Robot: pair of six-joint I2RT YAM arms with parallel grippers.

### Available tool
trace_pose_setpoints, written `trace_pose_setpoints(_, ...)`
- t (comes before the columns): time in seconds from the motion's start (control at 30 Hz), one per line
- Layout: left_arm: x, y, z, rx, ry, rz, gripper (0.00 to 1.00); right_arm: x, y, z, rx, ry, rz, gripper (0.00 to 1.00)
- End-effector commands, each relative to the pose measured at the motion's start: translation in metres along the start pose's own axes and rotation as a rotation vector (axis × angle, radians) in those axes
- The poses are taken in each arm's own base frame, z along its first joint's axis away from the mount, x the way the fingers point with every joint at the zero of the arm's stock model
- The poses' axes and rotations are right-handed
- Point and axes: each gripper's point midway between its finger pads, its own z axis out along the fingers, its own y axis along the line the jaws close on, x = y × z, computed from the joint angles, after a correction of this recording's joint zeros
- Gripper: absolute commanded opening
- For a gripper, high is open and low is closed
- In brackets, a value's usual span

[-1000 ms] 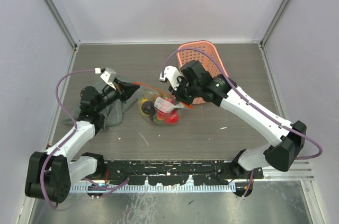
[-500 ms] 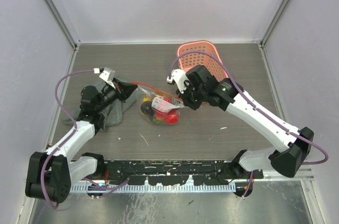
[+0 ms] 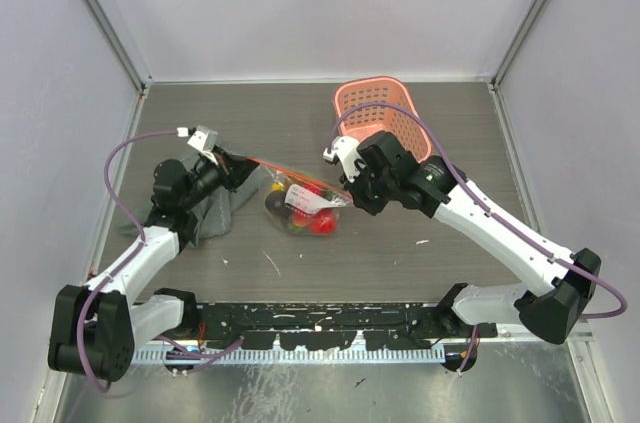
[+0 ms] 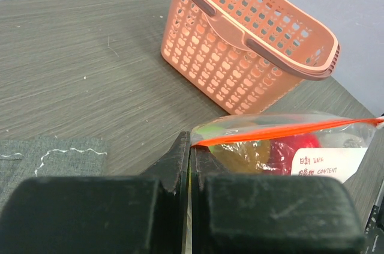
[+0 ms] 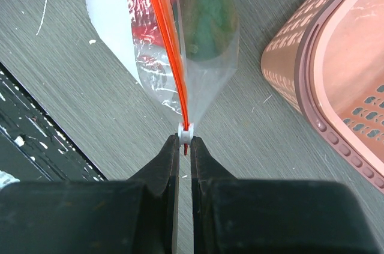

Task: Place the food in the zip-top bag and seal the zipper
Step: Zip the zipper food storage bag at the center of the board.

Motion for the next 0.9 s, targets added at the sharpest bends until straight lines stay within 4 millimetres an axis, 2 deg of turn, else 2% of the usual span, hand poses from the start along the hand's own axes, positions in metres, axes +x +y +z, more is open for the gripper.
trace_pose_setpoints(0.0, -0.040, 0.003, 0.002, -0.024, -0.095, 0.039, 0.00, -0.006, -0.005, -0.009, 0.031, -0.049, 0.026, 0.01)
trace_pose_setpoints(0.1, -0.048, 0.000, 0.002, -0.023, -0.106, 0.034, 0.00, -0.026, -0.011, -0.005, 0.051, -0.120, 0.011, 0.01)
trace_pose_setpoints(0.17, -0.058, 0.001, 0.005, -0.031, -0.122, 0.034, 0.00, -0.042, -0.022, -0.005, 0.098, -0.169, -0.013, 0.01)
trace_pose_setpoints(0.37, -0.095, 0.007, 0.029, -0.034, -0.145, 0.029, 0.00, -0.091, -0.095, -0.018, 0.418, -0.260, -0.006, 0.01)
trace_pose_setpoints(0.43, -0.103, 0.008, 0.036, -0.028, -0.150, 0.026, 0.00, -0.107, -0.111, -0.024, 0.488, -0.307, -0.008, 0.01)
trace_pose_setpoints(0.5, -0.107, 0.008, 0.042, -0.010, -0.147, 0.014, 0.00, -0.114, -0.120, -0.025, 0.534, -0.331, -0.019, 0.01)
trace_pose_setpoints(0.57, -0.103, 0.006, 0.047, 0.015, -0.132, -0.028, 0.00, -0.114, -0.124, -0.022, 0.559, -0.342, -0.018, 0.01)
trace_pose_setpoints(0.63, -0.081, 0.012, 0.054, 0.023, -0.078, -0.088, 0.00, -0.110, -0.120, -0.014, 0.538, -0.343, -0.033, 0.01)
trace_pose_setpoints(0.8, -0.029, 0.011, 0.048, 0.015, 0.014, -0.233, 0.00, -0.081, -0.095, 0.010, 0.405, -0.322, -0.049, 0.01)
trace_pose_setpoints(0.87, -0.013, 0.004, 0.040, 0.016, 0.042, -0.280, 0.00, -0.069, -0.079, 0.017, 0.323, -0.319, -0.047, 0.01)
